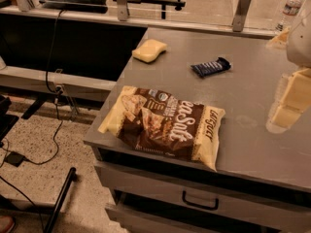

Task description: Move rxbar blueberry near brown chip bag

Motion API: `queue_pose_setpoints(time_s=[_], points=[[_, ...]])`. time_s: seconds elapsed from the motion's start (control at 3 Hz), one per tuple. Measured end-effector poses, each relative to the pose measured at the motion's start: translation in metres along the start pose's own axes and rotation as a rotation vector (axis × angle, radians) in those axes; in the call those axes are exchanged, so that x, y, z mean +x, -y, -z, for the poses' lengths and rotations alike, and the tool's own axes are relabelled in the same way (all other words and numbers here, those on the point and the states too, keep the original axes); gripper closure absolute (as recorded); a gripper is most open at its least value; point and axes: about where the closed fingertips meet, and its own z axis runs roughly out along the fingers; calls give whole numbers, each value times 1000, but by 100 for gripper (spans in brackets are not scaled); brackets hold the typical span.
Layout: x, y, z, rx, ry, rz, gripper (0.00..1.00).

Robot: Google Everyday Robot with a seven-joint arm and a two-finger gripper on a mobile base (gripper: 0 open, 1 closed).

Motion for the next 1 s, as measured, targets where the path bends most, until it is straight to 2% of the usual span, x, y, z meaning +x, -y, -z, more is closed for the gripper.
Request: queue_pose_setpoints(time_s=[0.33,0.67,1.0], points=[[0,0,0,0,0,0,0],[3,25,-3,28,-6,6,0],[9,73,-10,60,2,6,0]])
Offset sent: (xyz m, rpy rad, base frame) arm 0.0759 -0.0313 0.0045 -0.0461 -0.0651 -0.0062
